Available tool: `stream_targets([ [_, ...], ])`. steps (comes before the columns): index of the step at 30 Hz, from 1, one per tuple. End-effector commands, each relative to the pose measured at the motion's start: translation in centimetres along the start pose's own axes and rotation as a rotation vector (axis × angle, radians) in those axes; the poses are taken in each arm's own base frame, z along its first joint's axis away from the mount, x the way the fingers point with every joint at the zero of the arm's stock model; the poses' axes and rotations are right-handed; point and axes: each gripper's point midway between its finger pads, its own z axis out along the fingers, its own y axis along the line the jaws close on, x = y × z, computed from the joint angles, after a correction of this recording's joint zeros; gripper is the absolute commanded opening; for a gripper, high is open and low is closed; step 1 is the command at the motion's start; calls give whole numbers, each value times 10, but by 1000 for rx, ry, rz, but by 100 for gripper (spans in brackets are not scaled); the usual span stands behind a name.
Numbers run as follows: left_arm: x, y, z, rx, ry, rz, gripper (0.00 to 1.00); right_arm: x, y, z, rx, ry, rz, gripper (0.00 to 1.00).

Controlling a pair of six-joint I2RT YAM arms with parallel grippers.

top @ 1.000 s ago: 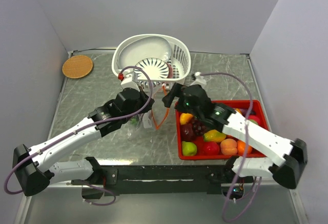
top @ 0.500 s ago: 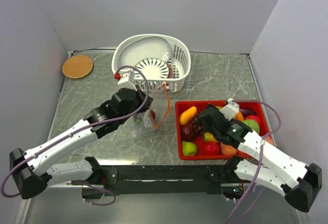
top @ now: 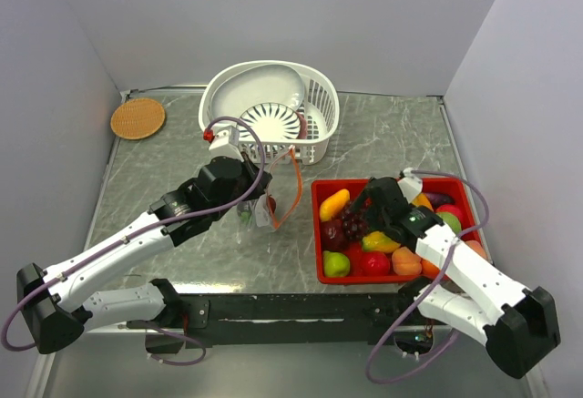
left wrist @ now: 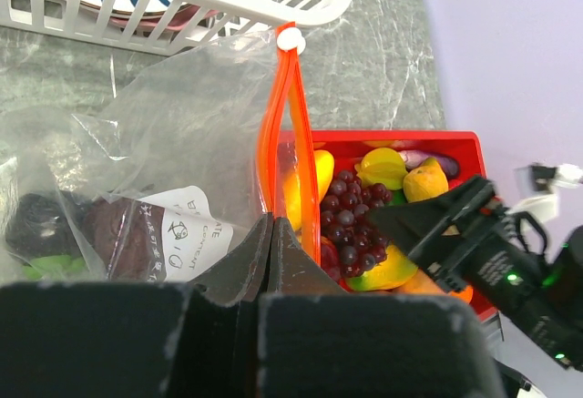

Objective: Place the food in the zip-top bag and seal the zipper

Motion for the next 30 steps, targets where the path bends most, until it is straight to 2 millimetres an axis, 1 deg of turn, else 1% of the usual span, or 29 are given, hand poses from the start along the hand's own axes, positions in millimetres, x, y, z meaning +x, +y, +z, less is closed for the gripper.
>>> stream_targets([
  [1,-13,-10,-6,39,-42,-6,1,12,18,5,-73,37,-37,100],
  [2,-13,-10,-6,38,-41,-8,1,17,17,7,-72,47,-42,100],
  [5,-12,-11,-5,38,-39,-8,1,23,23,11,-97,66,-45,100],
  [7,-12,-10,-4,35,-38,-8,1,28,25,14,-106,81,-54,98],
  [9,-11,-9,-2,30,-34,-7,1,31,28,16,-114,90,-59,93],
  [10,-10,-10,-2,30,-32,-6,1,33,26,19,-99,98,-68,92],
  [12,-9,-9,-1,28,-31,-3,1,32,23,19,-76,96,-72,90],
  [15,-10,-9,-1,26,-33,1,1,25,19,15,-65,68,-70,91],
  [19,-11,-10,-1,27,-34,4,1,12,14,-1,-76,16,-34,91],
  [20,-10,-10,0,27,-32,4,1,10,7,-2,-53,5,-20,91],
  [22,-9,-10,0,28,-29,5,1,6,5,-11,-72,-14,18,91],
  [23,-9,-10,0,28,-28,5,1,9,-1,-12,-57,-8,43,89],
  [24,-9,-10,1,30,-28,4,1,7,-3,-16,-71,-20,70,89],
  [25,-8,-10,1,28,-26,3,1,10,-7,-16,-66,-15,84,87],
  [26,-9,-11,1,32,-26,3,1,13,-11,-17,-61,-10,115,78],
  [27,-8,-11,1,32,-24,5,1,13,-12,-20,-75,-13,138,75],
  [28,-8,-11,1,33,-25,3,1,18,-18,-18,-63,-2,146,75],
  [30,-7,-11,2,35,-21,7,1,20,-23,-20,-66,-3,187,68],
])
